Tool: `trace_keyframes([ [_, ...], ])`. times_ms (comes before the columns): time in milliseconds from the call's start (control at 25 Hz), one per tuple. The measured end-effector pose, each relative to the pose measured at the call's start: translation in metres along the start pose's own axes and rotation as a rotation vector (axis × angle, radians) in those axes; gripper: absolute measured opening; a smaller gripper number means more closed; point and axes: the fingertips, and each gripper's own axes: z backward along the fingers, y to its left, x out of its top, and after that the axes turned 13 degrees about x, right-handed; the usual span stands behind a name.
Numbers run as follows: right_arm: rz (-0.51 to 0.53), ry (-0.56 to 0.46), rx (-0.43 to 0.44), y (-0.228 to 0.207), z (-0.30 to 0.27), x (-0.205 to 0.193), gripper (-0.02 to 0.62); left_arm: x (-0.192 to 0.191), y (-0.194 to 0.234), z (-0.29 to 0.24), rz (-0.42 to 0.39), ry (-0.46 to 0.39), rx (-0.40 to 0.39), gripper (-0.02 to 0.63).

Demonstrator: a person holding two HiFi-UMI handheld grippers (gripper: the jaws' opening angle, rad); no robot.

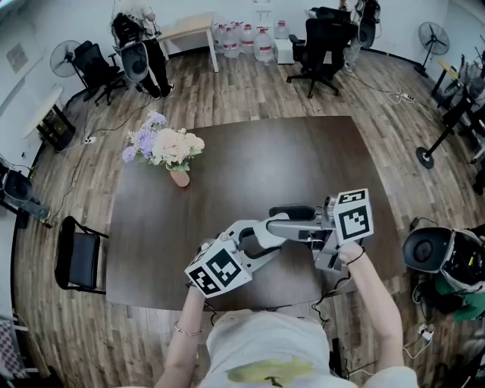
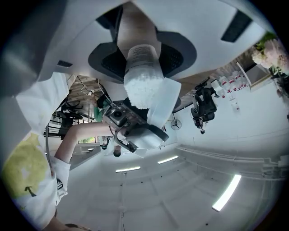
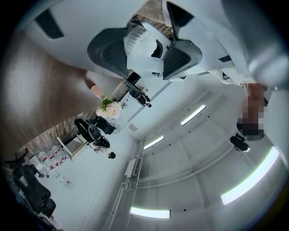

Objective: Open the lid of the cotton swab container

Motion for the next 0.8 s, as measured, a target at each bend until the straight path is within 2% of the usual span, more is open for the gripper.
trace_keyframes([
  [240,-0.031,0.000,0.006,0.000,0.001,-0.003,0.253,-0.002,-0.003,0.000,-0.021,-0.008,0.003,0.207],
  [400,-0.029,-0.006,0.022,0.001,0.000,-0.002,0.255,0.000,-0.003,0.002,0.021,-0.024,-0.014,0.207],
  [560,0.020,-0.006,0.009,0.005,0.002,-0.001,0.255,0.002,-0.005,0.002,0.067,-0.037,-0.030,0.207],
  [800,0.086,-0.059,-0.019,0.010,0.021,0.009,0.267,-0.003,0.001,0.004,0.137,-0.040,-0.009,0.207],
])
